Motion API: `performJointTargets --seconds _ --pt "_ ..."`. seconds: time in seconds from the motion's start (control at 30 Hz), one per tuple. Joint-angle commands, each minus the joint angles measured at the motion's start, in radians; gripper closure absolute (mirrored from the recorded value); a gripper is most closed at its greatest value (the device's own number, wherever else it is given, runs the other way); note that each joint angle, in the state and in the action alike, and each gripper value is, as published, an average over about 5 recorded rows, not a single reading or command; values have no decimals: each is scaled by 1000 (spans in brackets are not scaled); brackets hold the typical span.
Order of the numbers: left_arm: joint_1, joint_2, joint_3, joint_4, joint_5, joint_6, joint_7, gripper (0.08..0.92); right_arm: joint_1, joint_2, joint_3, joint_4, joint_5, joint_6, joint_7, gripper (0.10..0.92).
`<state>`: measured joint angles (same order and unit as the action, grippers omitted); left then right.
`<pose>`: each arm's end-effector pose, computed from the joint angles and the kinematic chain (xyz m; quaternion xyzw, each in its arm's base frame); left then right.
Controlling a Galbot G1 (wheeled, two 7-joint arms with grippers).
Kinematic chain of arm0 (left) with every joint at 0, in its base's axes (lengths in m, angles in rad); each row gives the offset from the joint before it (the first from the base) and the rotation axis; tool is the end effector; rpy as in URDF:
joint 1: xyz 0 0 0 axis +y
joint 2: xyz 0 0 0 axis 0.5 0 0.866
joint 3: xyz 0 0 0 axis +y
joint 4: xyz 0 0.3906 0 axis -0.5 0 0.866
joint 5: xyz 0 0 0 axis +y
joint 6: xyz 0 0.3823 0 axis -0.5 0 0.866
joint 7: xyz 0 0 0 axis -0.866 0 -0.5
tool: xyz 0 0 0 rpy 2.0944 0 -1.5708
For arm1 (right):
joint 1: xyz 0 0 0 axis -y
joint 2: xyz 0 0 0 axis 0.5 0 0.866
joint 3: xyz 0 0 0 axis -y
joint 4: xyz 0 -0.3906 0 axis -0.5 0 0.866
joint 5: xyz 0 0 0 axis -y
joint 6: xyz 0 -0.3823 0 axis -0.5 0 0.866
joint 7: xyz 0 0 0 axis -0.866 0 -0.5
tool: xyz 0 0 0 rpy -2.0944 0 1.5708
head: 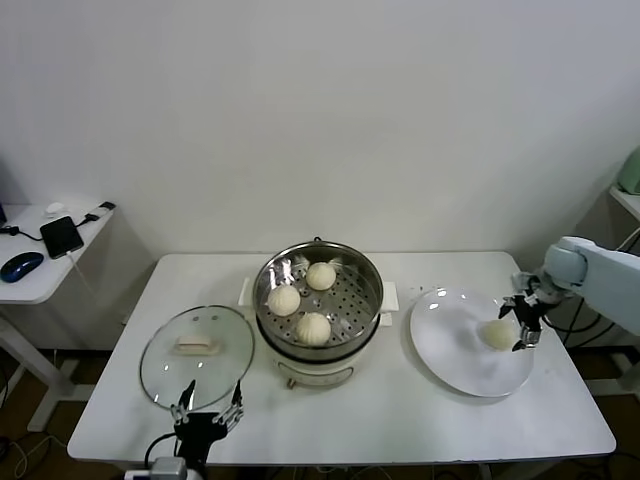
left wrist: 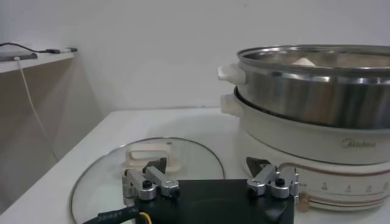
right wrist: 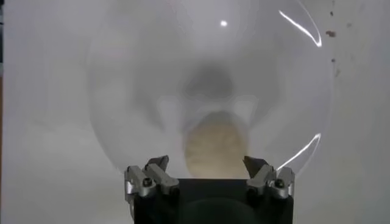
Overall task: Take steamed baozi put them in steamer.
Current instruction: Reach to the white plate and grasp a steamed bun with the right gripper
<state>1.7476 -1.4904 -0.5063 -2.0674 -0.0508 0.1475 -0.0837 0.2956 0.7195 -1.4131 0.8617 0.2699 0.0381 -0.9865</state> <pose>0.1227 0.0110 -0.3758 0.0143 -0.9843 -0.0124 0.1753 0.5856 -0.3025 -0.2424 0.4869 -0.5297 0.5104 0.4710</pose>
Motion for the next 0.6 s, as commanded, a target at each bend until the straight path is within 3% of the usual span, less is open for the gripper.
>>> performJointTargets --seconds 0.03,0.27,0.6 --pt "-1 -2 -1 0 1 1 0 177 -77 53 74 -93 -52 5 16 203" --pt "4 -1 1 0 0 -5 -1 177 -79 53 79 -79 -69 4 9 211" --pt "9 1 3 -9 -2 -5 -2 177 30 16 30 21 -32 -21 3 423"
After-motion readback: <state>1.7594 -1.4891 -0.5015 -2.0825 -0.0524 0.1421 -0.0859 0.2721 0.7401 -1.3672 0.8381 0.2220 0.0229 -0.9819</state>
